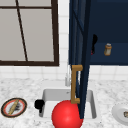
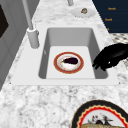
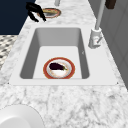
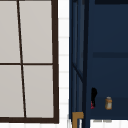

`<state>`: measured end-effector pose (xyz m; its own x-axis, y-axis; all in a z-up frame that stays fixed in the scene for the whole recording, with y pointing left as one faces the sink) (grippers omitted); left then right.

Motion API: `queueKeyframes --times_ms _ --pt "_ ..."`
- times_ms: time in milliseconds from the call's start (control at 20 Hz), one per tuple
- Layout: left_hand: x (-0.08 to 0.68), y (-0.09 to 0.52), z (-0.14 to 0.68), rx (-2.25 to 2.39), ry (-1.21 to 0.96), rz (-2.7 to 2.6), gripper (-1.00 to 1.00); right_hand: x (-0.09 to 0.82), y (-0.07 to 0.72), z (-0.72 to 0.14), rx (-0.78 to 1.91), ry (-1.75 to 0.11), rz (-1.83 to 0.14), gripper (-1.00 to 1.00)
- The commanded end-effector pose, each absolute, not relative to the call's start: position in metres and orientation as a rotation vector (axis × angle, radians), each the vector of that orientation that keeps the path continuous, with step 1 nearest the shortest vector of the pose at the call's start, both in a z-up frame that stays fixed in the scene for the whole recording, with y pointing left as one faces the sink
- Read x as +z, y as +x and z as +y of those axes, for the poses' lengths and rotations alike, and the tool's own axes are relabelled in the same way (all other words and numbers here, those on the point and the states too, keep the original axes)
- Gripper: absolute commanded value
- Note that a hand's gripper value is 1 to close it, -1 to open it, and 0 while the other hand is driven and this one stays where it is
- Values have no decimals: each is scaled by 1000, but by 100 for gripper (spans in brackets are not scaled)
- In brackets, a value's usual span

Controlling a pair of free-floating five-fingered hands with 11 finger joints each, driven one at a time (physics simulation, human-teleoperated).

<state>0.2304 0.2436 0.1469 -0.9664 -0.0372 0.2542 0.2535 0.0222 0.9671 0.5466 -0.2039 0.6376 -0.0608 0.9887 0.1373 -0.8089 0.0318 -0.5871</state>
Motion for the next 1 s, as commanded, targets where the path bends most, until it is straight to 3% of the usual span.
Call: queueKeyframes --times_ms 0,450,950 --pt "147 230 244 -2049 -225 -2085 0 659 525 -199 1519 -359 -628 -100" --pt "147 230 244 -2049 -225 -2085 0 682 456 -188 1504 -385 -665 -100" --pt "147 230 244 -2049 -225 -2085 0 664 463 -176 1512 -480 -706 -100"
